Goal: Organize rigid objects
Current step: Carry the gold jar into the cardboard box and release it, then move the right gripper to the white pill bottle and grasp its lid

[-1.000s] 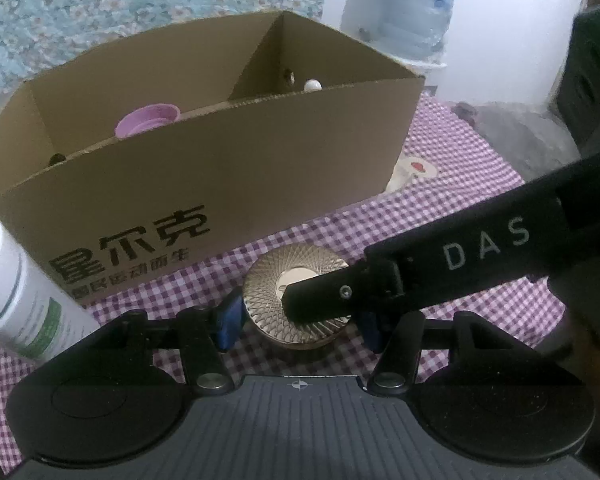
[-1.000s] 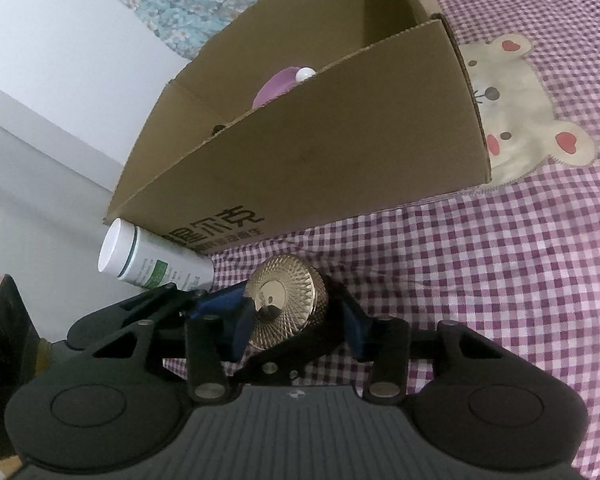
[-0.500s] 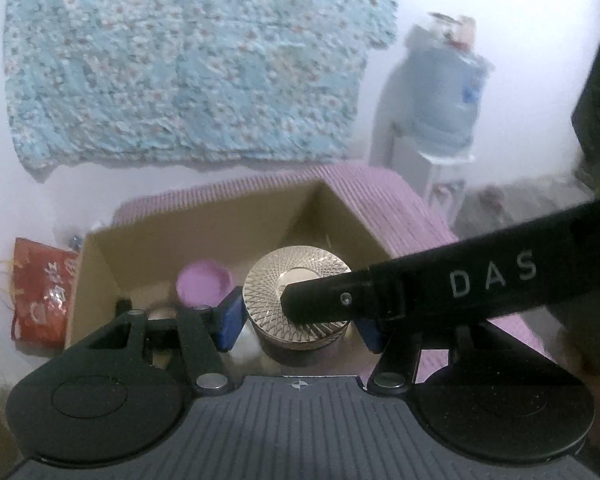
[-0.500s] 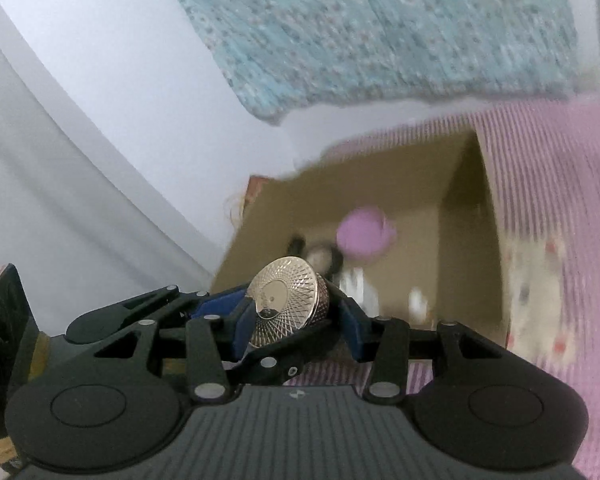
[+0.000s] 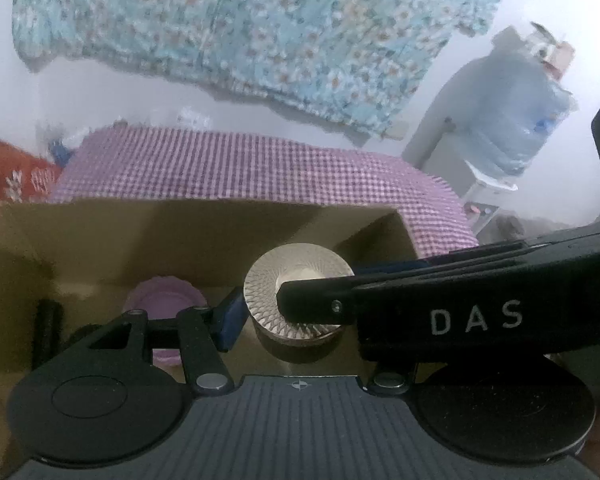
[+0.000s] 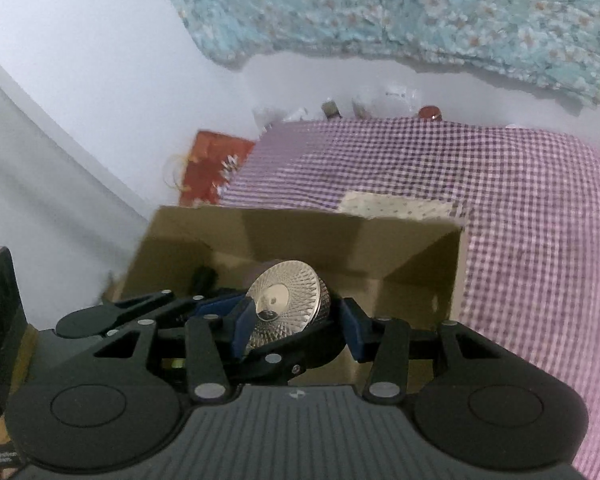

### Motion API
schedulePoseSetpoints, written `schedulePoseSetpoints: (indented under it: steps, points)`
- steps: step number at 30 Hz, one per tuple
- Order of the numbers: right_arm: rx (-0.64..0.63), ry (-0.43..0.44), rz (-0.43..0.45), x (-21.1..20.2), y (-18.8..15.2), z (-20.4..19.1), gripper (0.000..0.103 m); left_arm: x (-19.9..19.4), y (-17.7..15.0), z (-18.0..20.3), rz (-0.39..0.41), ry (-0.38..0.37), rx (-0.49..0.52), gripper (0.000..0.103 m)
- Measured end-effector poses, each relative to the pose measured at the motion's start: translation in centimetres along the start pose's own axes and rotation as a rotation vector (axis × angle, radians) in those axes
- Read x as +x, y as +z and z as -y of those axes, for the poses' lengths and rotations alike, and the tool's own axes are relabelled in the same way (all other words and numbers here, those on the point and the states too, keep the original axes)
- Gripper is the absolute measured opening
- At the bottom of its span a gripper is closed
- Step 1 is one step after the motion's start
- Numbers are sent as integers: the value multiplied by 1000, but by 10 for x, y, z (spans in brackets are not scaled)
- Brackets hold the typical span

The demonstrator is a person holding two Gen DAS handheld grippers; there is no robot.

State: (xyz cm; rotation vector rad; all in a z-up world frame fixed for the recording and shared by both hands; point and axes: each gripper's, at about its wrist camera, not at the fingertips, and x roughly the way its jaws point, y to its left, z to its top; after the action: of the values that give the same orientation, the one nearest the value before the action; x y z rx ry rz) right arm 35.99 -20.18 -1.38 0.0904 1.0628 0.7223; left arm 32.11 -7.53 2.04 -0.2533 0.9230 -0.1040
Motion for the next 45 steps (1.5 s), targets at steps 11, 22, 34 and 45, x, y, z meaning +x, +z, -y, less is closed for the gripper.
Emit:
schedulePoseSetpoints:
  steps: [11, 22, 34, 45]
  points:
    - [-157, -109, -92, 32, 19, 11, 48, 34, -1, 1, -66, -5, -29, 52]
    - [-154, -76, -46, 17, 17, 12, 47, 10, -1, 18, -37, -29, 13, 63]
    - [59, 101, 351, -143, -52, -24, 48, -112, -46, 31, 101, -64, 177, 98]
    - [217, 106, 389, -159, -165, -82, 59, -185, -131, -26, 88, -26, 245, 101]
